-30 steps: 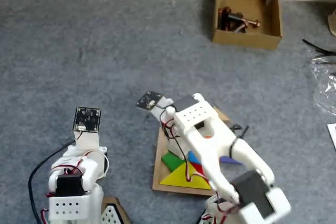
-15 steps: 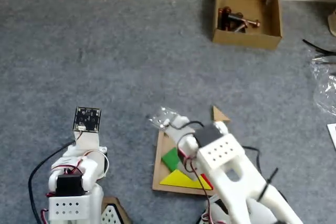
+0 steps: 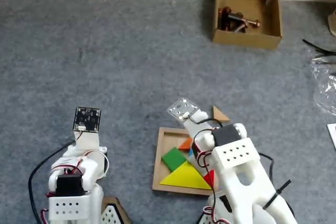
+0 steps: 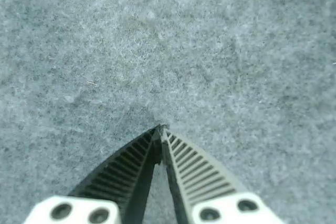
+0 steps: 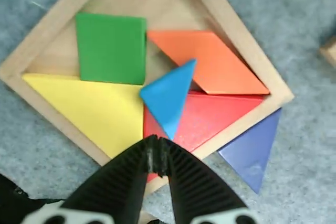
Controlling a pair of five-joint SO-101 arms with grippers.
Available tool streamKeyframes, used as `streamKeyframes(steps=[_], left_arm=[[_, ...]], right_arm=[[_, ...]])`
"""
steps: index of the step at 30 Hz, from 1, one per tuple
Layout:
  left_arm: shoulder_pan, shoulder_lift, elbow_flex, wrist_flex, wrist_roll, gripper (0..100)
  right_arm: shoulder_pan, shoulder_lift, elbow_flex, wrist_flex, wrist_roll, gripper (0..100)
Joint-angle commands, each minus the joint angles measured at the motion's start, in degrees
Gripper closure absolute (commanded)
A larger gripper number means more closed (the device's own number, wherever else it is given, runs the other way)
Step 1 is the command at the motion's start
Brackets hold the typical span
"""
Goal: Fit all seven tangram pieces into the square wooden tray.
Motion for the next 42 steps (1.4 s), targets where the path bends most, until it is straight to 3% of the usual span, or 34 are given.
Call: streamKeyframes(steps=[1,31,42], left_arm=[[-0.6,0.1,1.2,0.3,0.3,99],[-0.6,0.1,1.2,0.3,0.3,99],[-0.6,0.1,1.2,0.3,0.3,99]], right_arm=[[0.7,-1.6,2.4,-1.4,0.7,99.3],[0.9,-1.5,6.8,-7.9,2.9,99.3],[4.3,-1.5,6.7,-10.6,4.0,99.3]])
